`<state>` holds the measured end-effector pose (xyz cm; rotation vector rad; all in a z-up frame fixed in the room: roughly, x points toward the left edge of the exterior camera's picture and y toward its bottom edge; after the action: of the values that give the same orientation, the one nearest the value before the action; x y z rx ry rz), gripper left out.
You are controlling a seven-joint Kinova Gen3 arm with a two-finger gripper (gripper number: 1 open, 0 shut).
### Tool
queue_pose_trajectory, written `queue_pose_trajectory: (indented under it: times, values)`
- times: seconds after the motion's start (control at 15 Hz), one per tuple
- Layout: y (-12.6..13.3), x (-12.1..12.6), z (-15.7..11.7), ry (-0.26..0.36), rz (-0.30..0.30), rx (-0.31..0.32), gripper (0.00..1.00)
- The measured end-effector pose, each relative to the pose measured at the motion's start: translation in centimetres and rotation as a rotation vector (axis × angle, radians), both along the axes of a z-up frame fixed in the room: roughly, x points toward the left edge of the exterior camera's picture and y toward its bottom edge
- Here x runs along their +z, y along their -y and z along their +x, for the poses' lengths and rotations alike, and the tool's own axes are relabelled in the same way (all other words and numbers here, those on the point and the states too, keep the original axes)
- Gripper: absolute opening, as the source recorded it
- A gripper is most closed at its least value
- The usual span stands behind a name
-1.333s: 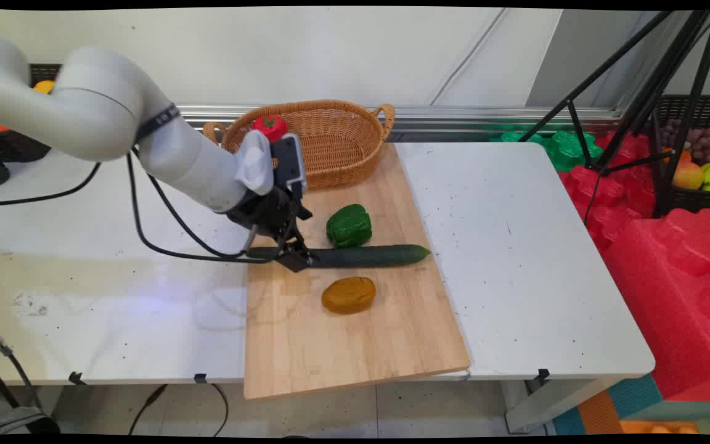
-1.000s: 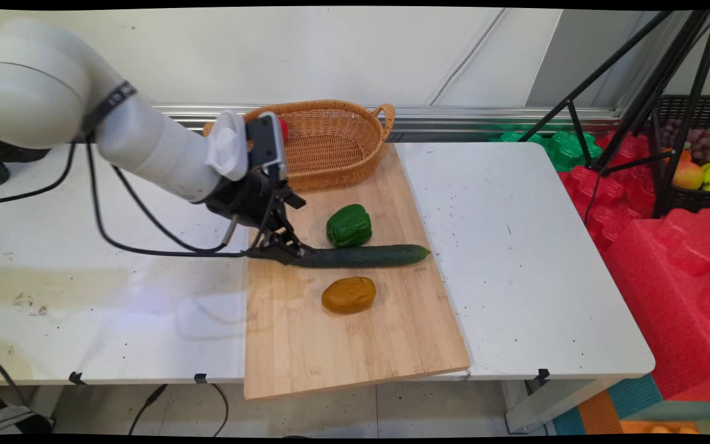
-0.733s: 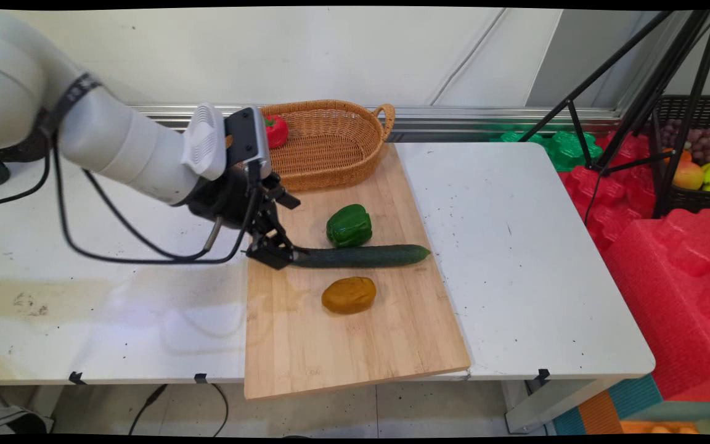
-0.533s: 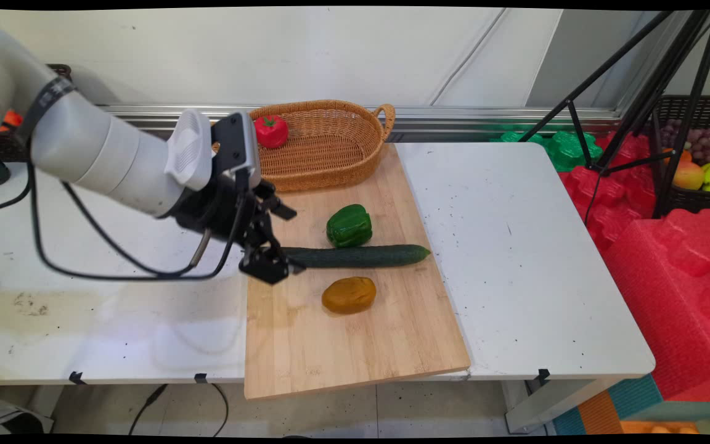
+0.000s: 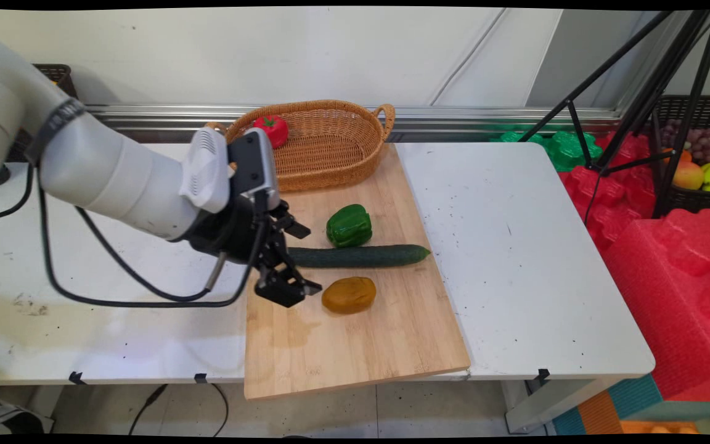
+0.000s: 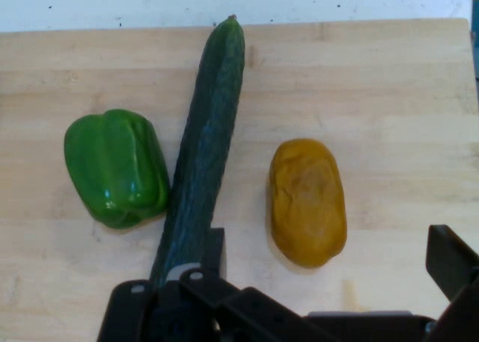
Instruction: Pick up the potato from the cutting board
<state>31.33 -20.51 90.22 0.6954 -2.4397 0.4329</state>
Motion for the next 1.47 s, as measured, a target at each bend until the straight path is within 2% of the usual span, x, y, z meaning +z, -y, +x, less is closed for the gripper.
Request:
queue_pose_trajectory:
  times: [0.2,0.8,1.33,1.4,1.47]
  values:
    - [1.0,-1.1,-1.4,0.009,0.010,0.005,1.00]
    - [5.3,-6.4,-4.7,0.065,0.076,0.009,1.00]
    - [6.9,-10.0,-6.2,0.089,0.128,-0.009,1.00]
    - [7.0,-10.2,-6.3,0.086,0.129,-0.010,0.00]
    - [7.0,-10.3,-6.3,0.084,0.127,-0.012,0.00]
